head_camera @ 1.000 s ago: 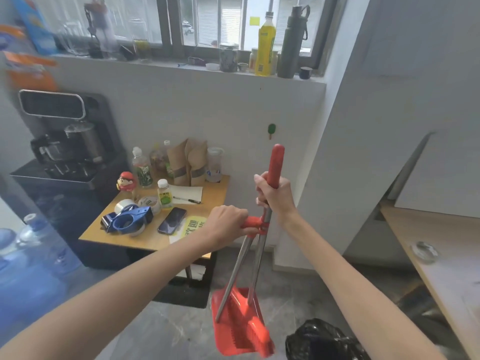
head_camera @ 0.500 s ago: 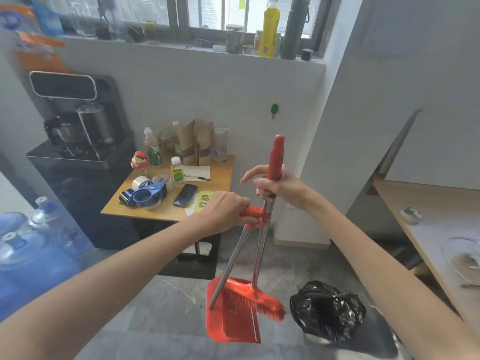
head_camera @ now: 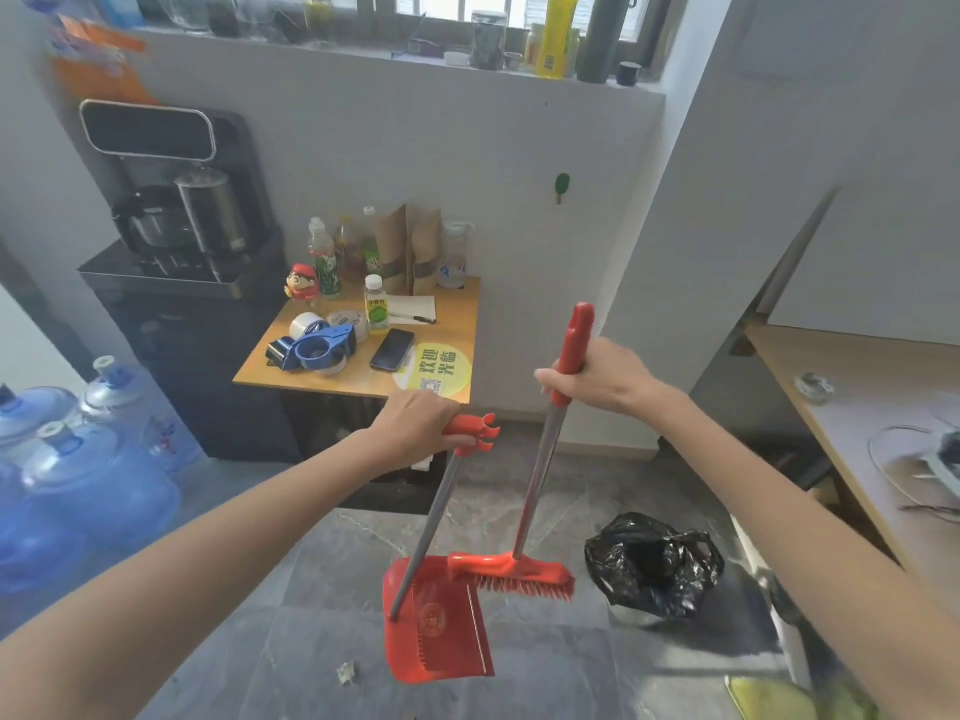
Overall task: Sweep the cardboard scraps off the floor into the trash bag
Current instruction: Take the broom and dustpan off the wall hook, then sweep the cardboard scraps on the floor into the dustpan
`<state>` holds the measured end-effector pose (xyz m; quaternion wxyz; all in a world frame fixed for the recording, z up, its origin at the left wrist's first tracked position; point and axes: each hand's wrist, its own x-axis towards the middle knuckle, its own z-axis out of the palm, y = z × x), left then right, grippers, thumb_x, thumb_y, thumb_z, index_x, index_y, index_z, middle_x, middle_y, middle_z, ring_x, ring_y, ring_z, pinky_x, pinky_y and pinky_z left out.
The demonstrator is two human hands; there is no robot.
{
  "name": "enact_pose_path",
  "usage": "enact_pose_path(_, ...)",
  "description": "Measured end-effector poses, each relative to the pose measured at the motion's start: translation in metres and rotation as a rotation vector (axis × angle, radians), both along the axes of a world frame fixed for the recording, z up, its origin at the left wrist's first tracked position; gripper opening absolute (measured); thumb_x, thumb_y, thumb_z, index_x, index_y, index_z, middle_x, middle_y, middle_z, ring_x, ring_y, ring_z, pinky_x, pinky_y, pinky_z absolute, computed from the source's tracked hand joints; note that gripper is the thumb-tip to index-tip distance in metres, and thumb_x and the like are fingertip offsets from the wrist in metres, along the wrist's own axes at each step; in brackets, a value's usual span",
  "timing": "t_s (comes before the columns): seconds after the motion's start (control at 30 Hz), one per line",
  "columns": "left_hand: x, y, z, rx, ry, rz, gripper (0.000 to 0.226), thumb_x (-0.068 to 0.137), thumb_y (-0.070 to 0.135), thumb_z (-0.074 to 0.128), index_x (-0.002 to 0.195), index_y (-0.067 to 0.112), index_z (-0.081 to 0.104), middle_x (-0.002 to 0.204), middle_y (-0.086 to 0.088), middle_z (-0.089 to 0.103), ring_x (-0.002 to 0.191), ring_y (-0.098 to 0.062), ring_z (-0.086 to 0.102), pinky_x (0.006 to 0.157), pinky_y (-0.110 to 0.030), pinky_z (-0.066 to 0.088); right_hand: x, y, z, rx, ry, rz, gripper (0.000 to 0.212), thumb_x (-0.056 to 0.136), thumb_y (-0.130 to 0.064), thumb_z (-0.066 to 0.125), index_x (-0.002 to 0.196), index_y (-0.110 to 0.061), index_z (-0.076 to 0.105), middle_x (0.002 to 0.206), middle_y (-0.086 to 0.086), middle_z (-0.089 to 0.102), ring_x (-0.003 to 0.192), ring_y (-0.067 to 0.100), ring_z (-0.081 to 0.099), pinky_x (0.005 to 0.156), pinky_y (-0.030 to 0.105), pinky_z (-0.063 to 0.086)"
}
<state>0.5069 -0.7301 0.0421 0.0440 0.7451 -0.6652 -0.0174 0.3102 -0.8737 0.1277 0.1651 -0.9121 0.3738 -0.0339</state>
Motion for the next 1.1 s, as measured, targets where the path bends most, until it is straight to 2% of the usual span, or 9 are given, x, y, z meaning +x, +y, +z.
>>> enact_pose_path(0.1, -0.004, 0.018, -0.012, 0.121, 0.060, 0.142, 0.048, 0.080, 0.065, 0.054, 0.079, 0.018, 0.064, 0.073, 0.001, 0.067, 0.064, -0.016, 0.061, 0.058, -0.028, 0.047, -0.006, 0.007, -0.030, 0.108, -0.169, -0.185, 0.050, 0.083, -0.060, 0.049, 0.071, -0.017, 0.073, 0.065, -0.009, 0.071, 0.069, 0.009, 0.066, 0.076, 0.031, 0.052)
enact_pose_path(0.23, -0.016, 0.048, -0.040, 0.377, 0.497, 0.276, 0.028, 0.081, 0.046, 0.062, 0.077, 0.019, 0.065, 0.071, 0.000, 0.073, 0.054, -0.015, 0.069, 0.061, -0.032, 0.060, -0.032, 0.011, -0.061, 0.107, -0.150, -0.365, 0.061, 0.076, -0.068, 0.041, 0.068, -0.016, 0.072, 0.070, -0.004, 0.072, 0.076, 0.019, 0.067, 0.082, 0.035, 0.051)
enact_pose_path(0.33, -0.030, 0.064, -0.062, 0.398, 0.647, 0.341, 0.028, 0.083, 0.039, 0.061, 0.085, 0.012, 0.066, 0.074, -0.004, 0.074, 0.055, -0.019, 0.070, 0.057, -0.032, 0.060, -0.056, 0.023, -0.076, 0.320, -0.143, -0.425, 0.051, 0.079, -0.062, 0.048, 0.080, -0.016, 0.070, 0.065, -0.002, 0.067, 0.054, 0.020, 0.064, 0.064, 0.031, 0.057)
enact_pose_path(0.47, -0.063, 0.073, -0.071, 0.373, 0.634, 0.346, 0.028, 0.083, 0.039, 0.062, 0.085, 0.011, 0.065, 0.073, -0.002, 0.074, 0.052, -0.016, 0.069, 0.051, -0.027, 0.057, -0.083, 0.036, -0.101, 0.778, -0.102, -0.442, 0.044, 0.087, -0.042, 0.059, 0.105, -0.002, 0.064, 0.069, 0.017, 0.068, 0.047, 0.021, 0.068, 0.044, 0.025, 0.056)
enact_pose_path(0.57, -0.092, 0.083, -0.074, 0.350, 0.599, 0.356, 0.026, 0.082, 0.039, 0.061, 0.082, 0.013, 0.065, 0.071, 0.000, 0.074, 0.048, -0.013, 0.066, 0.047, -0.022, 0.052, -0.104, 0.049, -0.115, 0.984, -0.125, -0.375, 0.022, 0.091, -0.010, 0.054, 0.111, -0.001, 0.057, 0.079, 0.023, 0.067, 0.055, 0.021, 0.072, 0.062, 0.033, 0.061)
enact_pose_path(0.63, -0.107, 0.093, -0.079, 0.331, 0.575, 0.384, 0.026, 0.084, 0.040, 0.060, 0.081, 0.015, 0.064, 0.071, 0.002, 0.073, 0.046, -0.010, 0.065, 0.046, -0.021, 0.051, -0.119, 0.057, -0.124, 1.095, -0.155, -0.342, 0.034, 0.087, 0.008, 0.035, 0.112, -0.002, 0.055, 0.087, 0.028, 0.066, 0.068, 0.028, 0.073, 0.076, 0.039, 0.059)
enact_pose_path(0.8, -0.139, 0.125, -0.092, 0.300, 0.531, 0.399, 0.017, 0.086, 0.039, 0.057, 0.071, 0.032, 0.061, 0.062, 0.006, 0.069, 0.048, -0.012, 0.065, 0.047, -0.020, 0.050, -0.153, 0.067, -0.148, 1.509, -0.294, -0.486, 0.034, 0.091, -0.022, 0.038, 0.106, 0.000, 0.057, 0.102, 0.038, 0.063, 0.095, 0.046, 0.065, 0.086, 0.047, 0.055)
enact_pose_path(0.87, -0.147, 0.136, -0.094, 0.293, 0.483, 0.409, 0.021, 0.086, 0.038, 0.057, 0.066, 0.031, 0.055, 0.060, 0.007, 0.068, 0.045, -0.010, 0.062, 0.046, -0.018, 0.043, -0.161, 0.076, -0.157, 1.591, -0.226, -0.630, 0.039, 0.092, -0.038, 0.049, 0.093, -0.001, 0.057, 0.094, 0.031, 0.061, 0.081, 0.043, 0.068, 0.069, 0.045, 0.060)
enact_pose_path(1.1, -0.172, 0.168, -0.119, 0.262, 0.265, 0.428, 0.030, 0.086, 0.050, 0.056, 0.080, 0.021, 0.061, 0.076, -0.002, 0.069, 0.070, -0.025, 0.065, 0.063, -0.031, 0.049, -0.174, 0.137, -0.194, 1.658, 0.234, -0.805, 0.013, 0.092, 0.000, 0.050, 0.087, 0.011, 0.052, 0.062, 0.028, 0.059, 0.039, 0.027, 0.062, 0.038, 0.028, 0.054)
